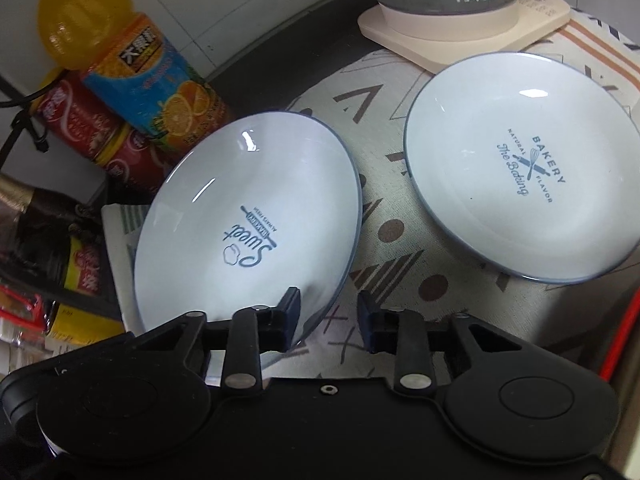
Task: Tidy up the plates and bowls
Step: 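Close both grippers on the rim of the 'Sweet' plate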
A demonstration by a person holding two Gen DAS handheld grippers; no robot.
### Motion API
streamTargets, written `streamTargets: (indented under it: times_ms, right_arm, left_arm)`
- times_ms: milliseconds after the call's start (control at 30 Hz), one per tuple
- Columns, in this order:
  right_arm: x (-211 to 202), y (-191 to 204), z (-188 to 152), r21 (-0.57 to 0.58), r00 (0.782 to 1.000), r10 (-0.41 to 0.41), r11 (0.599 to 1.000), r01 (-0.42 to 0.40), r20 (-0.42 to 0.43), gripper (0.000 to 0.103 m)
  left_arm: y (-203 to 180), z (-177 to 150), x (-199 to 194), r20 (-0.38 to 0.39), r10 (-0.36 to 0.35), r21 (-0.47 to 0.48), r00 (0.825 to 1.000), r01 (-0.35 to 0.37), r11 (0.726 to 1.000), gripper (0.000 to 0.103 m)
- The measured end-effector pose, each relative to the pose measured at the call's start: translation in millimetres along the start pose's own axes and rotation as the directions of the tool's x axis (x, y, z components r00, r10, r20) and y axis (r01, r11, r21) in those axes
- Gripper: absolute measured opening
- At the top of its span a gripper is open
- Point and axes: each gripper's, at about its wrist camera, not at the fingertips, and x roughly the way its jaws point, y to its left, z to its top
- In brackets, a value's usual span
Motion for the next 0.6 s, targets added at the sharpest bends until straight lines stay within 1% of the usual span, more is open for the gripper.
streamTargets:
  times_ms: [133,233,367,467,533,600]
  right_arm:
    - [7,1,-1,0.003,1.000,0.009,1.000,-0.009,-0.006,0.027]
    - [11,0,-1,0.020,1.000,0.017,1.000,-0.017,-0.006,0.024]
    - [14,4,2,-0.003,1.000,0.010,1.000,-0.010,-0.004,0.020]
    - [15,2,4,0.001,1.000,0.022,1.000,-0.022,0.004,0.018]
    - [11,3,3,-0.021,1.000,0.021,1.000,-0.021,0.013,0.016]
    - [3,11,0,-0.081,0.999,0.009,0.997,-0.005,0.043,0.015]
  left_arm:
    - [4,1,4,0.003,-0.015,-0.014,1.000,0.015,1.000,0.017]
    - [5,2,5,0.005,-0.017,-0.029,1.000,0.017,0.999,0.017]
    - [6,1,4,0.016,-0.014,-0.040,1.000,0.015,0.999,0.016]
    - [5,0,3,0.017,-0.013,-0.044,1.000,0.014,0.999,0.015]
    - [3,-1,-2,0.036,-0.010,-0.030,0.999,0.011,0.999,0.015]
    - [-2,-4,-10,0.059,0.007,0.002,0.998,-0.007,1.000,0.015]
